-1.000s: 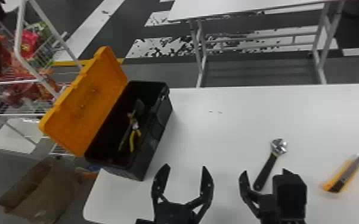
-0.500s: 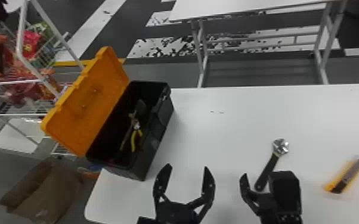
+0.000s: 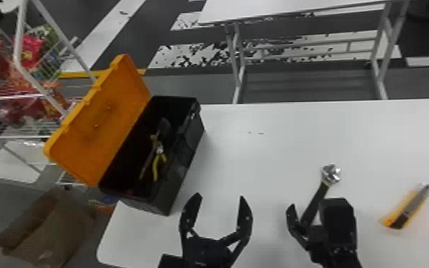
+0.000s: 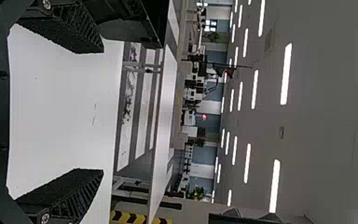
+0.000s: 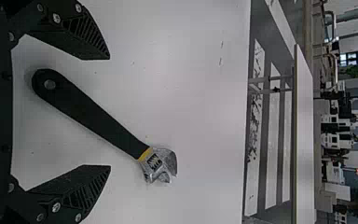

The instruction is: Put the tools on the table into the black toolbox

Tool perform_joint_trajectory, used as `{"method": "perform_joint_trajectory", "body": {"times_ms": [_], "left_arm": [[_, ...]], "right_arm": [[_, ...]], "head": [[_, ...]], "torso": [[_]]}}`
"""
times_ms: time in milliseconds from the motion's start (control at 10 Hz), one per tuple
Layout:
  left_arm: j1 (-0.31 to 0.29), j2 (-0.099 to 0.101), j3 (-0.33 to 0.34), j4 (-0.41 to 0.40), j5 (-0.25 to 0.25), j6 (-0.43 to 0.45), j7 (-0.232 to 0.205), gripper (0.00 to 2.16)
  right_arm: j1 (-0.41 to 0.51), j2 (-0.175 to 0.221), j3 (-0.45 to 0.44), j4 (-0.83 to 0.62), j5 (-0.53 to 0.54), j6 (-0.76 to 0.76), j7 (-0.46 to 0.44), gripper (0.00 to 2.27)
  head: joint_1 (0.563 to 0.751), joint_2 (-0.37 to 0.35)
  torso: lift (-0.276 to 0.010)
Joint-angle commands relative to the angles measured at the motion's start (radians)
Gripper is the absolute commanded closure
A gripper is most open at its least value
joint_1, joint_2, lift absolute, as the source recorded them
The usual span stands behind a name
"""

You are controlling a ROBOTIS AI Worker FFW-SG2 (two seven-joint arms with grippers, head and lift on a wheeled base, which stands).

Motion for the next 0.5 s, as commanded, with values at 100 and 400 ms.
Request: {"method": "perform_joint_trajectory", "body": {"times_ms": [100,400], "left_arm": [[-0.004,0.007,-0.002,0.002,0.006,0.002,0.000,0.08],[-0.009,0.012,-0.003,0.002,0.009,0.002,-0.001,0.08]], "right_arm": [[-0.002,0.001,0.004,0.005,0.001,-0.015,0.011,0.19],[-0.012,0.001,0.010,0.027,0.009,-0.015,0.023,0.19]], "head": [[0.695,0.309],[0.695,0.320]], "torso": [[-0.075],[-0.075]]}}
